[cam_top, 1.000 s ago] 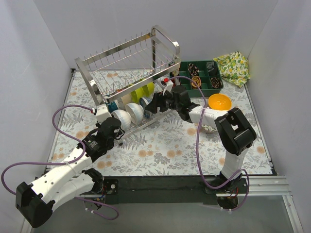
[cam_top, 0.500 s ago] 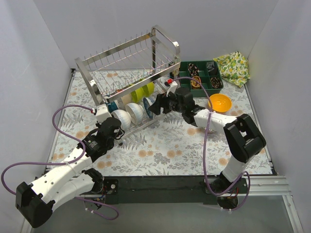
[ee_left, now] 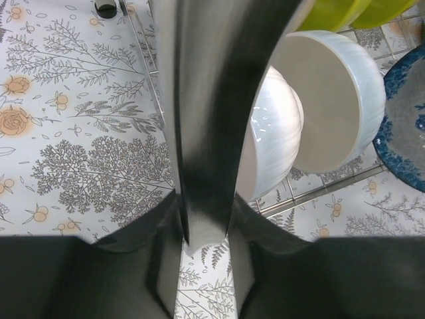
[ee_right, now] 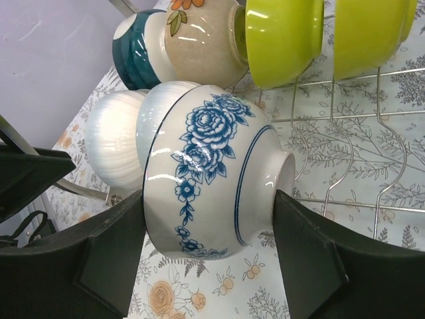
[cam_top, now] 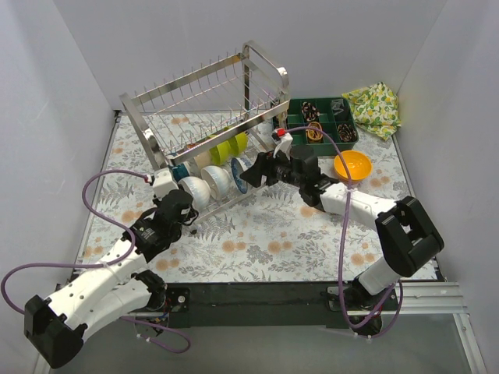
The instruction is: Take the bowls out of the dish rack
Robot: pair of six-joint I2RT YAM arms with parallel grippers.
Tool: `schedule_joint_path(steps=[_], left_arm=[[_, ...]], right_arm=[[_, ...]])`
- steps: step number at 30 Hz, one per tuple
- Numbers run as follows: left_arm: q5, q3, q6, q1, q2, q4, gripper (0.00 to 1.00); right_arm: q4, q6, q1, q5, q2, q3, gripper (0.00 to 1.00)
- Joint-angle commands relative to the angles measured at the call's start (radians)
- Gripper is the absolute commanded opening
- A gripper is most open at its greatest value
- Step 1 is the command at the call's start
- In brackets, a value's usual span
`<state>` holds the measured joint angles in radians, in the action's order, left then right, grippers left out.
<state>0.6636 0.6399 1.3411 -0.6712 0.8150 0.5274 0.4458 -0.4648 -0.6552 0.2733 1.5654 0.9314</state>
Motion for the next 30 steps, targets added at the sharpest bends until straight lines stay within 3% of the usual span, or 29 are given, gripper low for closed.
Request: schedule_joint_path(steps=[1, 4, 10, 15, 21, 26, 30], left_arm=[[-0.001, 0.018, -0.019, -0.001, -0.094, -0.035, 0.42], [-0.018, 0.011, -0.033, -0.001, -0.126, -0.052, 0.61], [-0.093, 0.024, -0.057, -0.001, -0.178, -0.038, 0.79], [-0.228, 0.055, -0.025, -0.001, -0.220, 0.051, 0.81], [-0.514, 0.052, 0.052, -0.001, -0.238, 0.105, 0.81], [-0.706, -0.031, 0.142, -0.001, -0.247, 0.002, 0.81], [-0.752, -0.103, 0.208, -0.002, -0.249, -0.105, 0.81]], right_arm=[[0.097, -0.074, 0.000, -0.028, -0.082, -0.039, 0.17], [0.114, -0.103, 0.000, -0.028, -0.120, -0.084, 0.17], [0.125, -0.132, 0.000, -0.045, -0.221, -0.169, 0.17], [0.126, -0.156, 0.000, -0.057, -0.300, -0.235, 0.16], [0.126, -0.198, 0.000, -0.042, -0.390, -0.324, 0.16], [0.128, -0.241, 0.002, -0.006, -0.456, -0.388, 0.16], [0.160, -0.285, 0.000, 0.029, -0.498, -0.436, 0.16]])
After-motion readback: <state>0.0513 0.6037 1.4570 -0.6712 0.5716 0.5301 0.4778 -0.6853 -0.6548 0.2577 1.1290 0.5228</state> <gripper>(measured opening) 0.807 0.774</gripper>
